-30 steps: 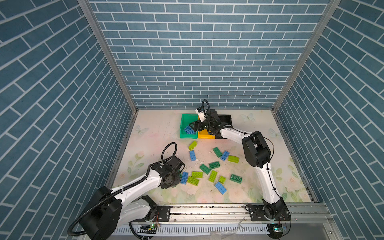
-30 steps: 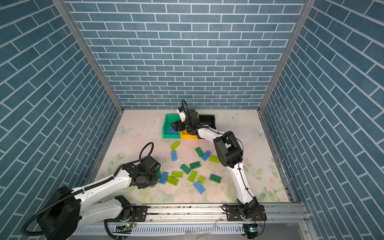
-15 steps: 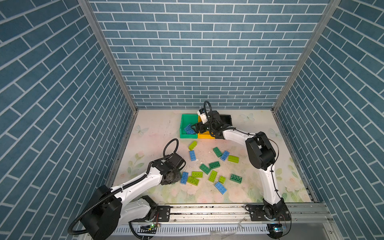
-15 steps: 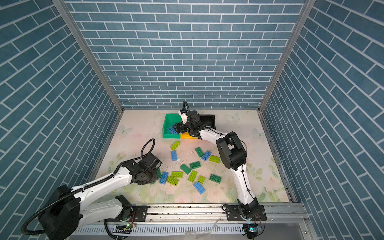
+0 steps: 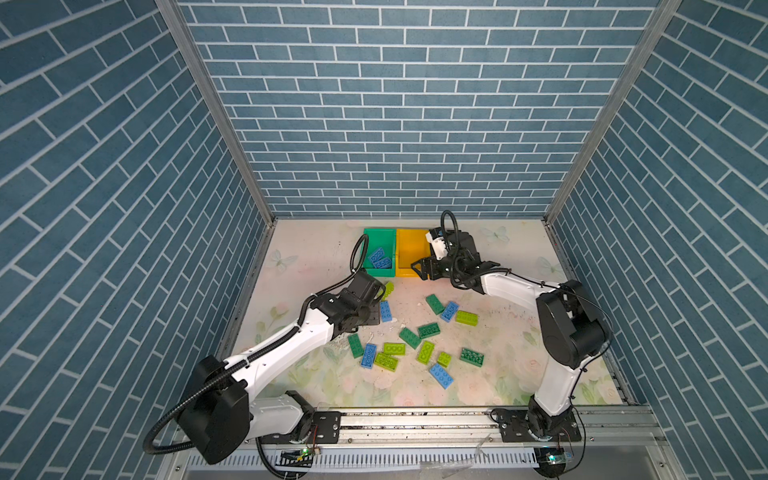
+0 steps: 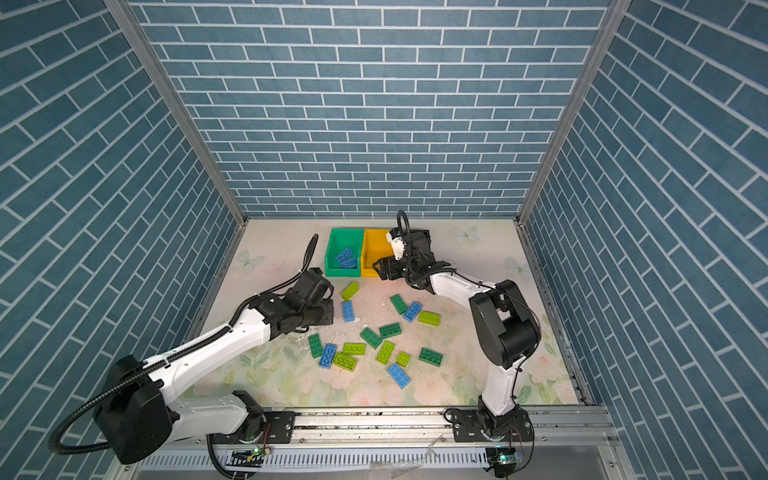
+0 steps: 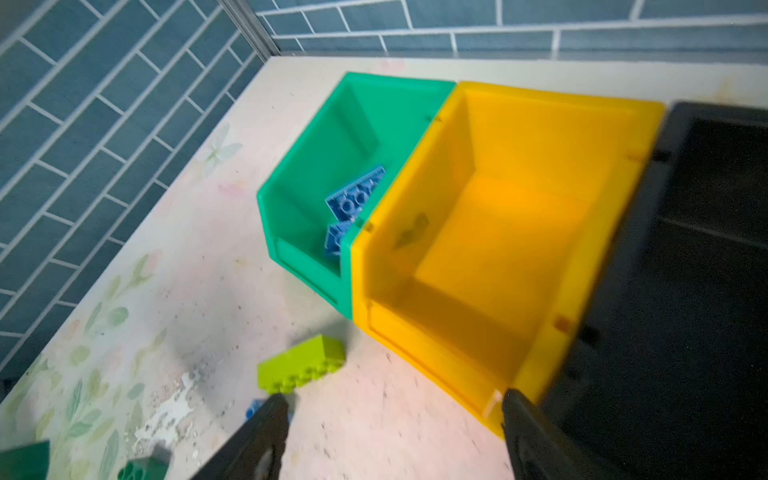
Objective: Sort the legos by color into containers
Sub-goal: 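Drop green brick in yellow bin with left while right grasps green brick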
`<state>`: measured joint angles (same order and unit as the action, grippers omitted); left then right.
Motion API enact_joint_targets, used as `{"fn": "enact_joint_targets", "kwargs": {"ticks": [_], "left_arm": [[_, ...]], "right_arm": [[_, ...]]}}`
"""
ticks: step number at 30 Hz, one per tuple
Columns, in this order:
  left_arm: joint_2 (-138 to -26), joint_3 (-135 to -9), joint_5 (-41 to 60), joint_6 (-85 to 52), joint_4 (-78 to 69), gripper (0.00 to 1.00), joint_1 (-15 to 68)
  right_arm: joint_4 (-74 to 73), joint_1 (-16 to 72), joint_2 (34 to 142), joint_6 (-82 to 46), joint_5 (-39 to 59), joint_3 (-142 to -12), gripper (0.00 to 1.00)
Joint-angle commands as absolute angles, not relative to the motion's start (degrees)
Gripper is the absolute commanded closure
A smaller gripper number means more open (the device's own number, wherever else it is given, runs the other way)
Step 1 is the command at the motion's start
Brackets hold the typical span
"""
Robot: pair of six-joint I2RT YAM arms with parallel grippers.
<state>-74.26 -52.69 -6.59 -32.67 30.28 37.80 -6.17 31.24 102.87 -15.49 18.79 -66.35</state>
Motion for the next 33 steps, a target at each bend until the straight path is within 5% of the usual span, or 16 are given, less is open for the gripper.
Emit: {"fn": "enact_joint_targets", "kwargs": {"ticks": [1,22,33], "left_arm": [[-77.49,-56.82,-5.52,-25.93,22.56,0.93,38.00],[-111.84,-91.35,2.79,-8.52,13.62,0.94,37.31],[-120.48,-94.92,8.49,-12.28,12.22,0.93,32.69]], "right_arm": [[-1.19,31.46,96.96,-14.66,17.14,-62.30,0.19],[13.92,33.77,63.79,-25.22,14.16,-31.67,0.17],[16.92,38.42,61.67,-30.23,12.48,-26.57,0.16]]}}
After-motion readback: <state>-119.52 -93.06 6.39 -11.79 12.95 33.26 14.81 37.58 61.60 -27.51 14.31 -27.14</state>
